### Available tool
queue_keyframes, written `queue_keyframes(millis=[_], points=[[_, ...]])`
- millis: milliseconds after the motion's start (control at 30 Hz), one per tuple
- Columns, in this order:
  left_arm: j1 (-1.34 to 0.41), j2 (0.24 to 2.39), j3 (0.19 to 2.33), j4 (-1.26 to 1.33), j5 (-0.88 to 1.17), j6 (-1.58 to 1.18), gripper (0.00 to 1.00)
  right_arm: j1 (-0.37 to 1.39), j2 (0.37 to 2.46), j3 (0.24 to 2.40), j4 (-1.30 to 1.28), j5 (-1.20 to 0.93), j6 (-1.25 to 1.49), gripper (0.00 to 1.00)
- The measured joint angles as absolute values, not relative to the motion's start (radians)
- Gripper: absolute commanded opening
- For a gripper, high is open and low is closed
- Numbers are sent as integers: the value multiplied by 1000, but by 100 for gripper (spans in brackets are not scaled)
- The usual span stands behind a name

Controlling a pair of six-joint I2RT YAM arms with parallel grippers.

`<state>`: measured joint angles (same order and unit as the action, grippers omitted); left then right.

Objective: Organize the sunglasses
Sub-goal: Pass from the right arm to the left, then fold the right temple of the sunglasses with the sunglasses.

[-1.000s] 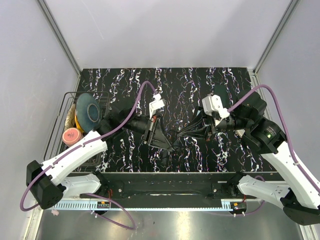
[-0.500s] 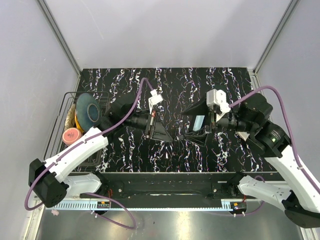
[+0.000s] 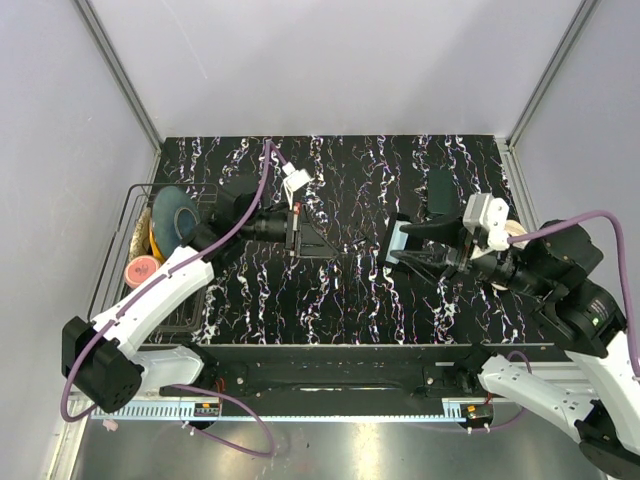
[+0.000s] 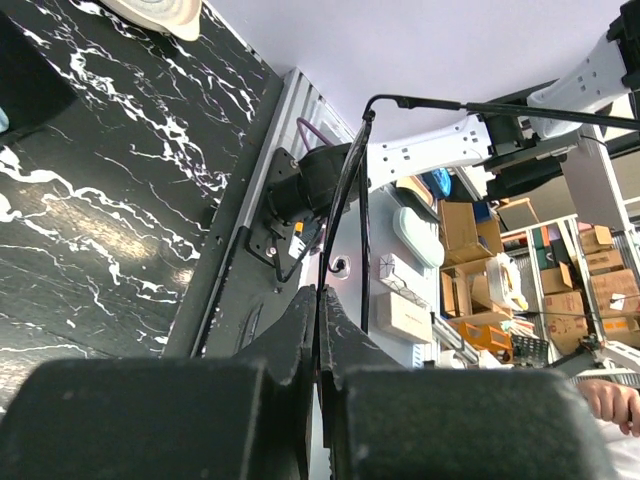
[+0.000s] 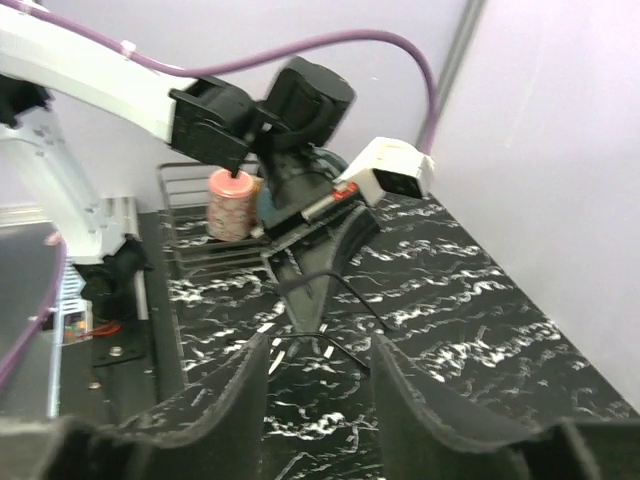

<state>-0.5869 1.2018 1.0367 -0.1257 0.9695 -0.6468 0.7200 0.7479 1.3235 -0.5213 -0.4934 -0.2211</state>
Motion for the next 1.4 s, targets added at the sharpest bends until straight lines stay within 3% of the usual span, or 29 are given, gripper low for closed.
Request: queue_keyframes(millis=[100, 267, 400, 700, 933, 1033, 1233, 1300, 1400], points=[[-579, 1201, 1040, -128, 960, -637, 0, 720, 756, 1309, -514, -416, -216, 29], [-579, 1197, 1040, -136, 955, -619, 0, 720, 857, 1295, -410, -299, -180, 20], [-579, 1165, 1040, -136, 944, -618, 0, 720, 940, 1261, -300, -284, -147, 20], [-579, 1153, 1039, -48, 915, -735, 0, 719, 1061, 1221, -161, -564, -60, 21], [-566, 1176, 1037, 19, 891, -836, 0, 719, 1065, 1178, -154, -567, -44, 27], [-552, 1191, 1030, 70, 889, -889, 0, 719, 1059, 1167, -154, -535, -42, 38], [-543, 1226, 1030, 10, 825, -846, 0, 721, 1047, 1171, -166, -270, 46, 76], [-544, 1234, 1030, -44, 775, -807, 0, 720, 1037, 1176, -183, -149, 83, 84], [-544, 1243, 1030, -135, 668, -749, 0, 720, 1011, 1191, -245, 78, 167, 88]])
